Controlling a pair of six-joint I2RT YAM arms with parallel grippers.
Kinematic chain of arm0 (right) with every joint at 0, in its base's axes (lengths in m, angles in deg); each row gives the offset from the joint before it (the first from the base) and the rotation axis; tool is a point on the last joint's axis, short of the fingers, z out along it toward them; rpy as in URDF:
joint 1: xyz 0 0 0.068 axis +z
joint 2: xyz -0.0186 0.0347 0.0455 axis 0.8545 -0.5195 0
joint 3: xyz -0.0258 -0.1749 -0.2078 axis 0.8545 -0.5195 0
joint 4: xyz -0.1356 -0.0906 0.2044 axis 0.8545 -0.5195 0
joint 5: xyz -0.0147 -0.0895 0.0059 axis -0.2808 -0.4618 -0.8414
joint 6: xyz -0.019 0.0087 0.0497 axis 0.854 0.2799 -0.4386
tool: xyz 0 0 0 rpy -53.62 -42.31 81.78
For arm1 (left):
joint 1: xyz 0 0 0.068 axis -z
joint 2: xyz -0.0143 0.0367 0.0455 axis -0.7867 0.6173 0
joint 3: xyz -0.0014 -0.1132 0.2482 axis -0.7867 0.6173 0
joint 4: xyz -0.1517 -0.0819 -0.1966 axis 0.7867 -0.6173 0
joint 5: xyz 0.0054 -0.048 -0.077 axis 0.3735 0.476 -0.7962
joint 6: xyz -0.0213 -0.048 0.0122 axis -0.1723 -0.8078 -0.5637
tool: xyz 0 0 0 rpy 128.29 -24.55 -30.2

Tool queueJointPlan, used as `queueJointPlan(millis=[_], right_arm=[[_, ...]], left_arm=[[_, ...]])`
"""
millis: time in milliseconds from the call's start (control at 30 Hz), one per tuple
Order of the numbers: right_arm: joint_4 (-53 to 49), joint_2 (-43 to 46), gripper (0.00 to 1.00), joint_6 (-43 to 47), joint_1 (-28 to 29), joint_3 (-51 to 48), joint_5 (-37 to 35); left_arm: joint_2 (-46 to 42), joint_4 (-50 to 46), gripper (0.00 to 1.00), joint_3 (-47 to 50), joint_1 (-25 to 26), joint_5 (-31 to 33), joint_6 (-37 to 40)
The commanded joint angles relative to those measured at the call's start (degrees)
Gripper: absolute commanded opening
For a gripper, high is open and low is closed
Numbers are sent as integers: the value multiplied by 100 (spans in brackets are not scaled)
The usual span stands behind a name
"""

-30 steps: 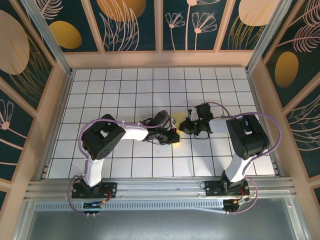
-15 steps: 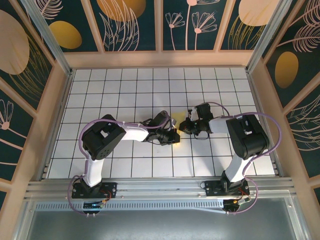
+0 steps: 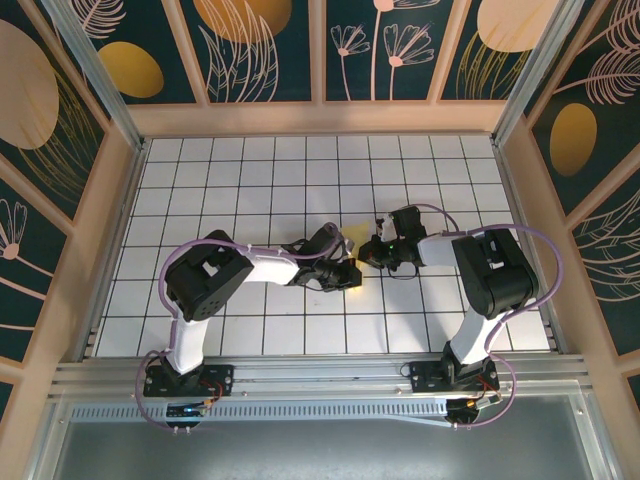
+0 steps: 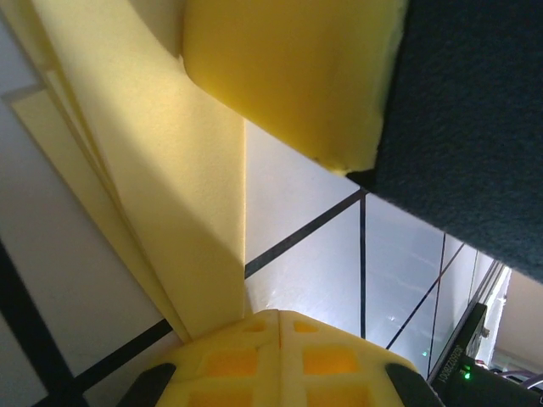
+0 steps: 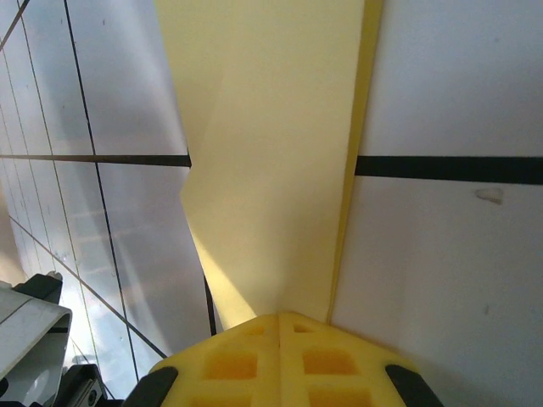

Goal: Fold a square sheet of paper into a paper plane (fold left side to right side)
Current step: Fold the wing for the fifth time at the center of the table.

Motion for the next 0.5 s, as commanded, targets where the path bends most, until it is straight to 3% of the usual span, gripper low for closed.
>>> queueJointPlan(millis=[0, 467], right_arm=[[-585, -422, 0, 126, 82, -118, -677], [-622, -493, 0, 143, 88, -54, -668]], left_arm=[[147, -100, 2, -37, 182, -64, -155], [62, -297, 2, -26, 409, 18, -171]])
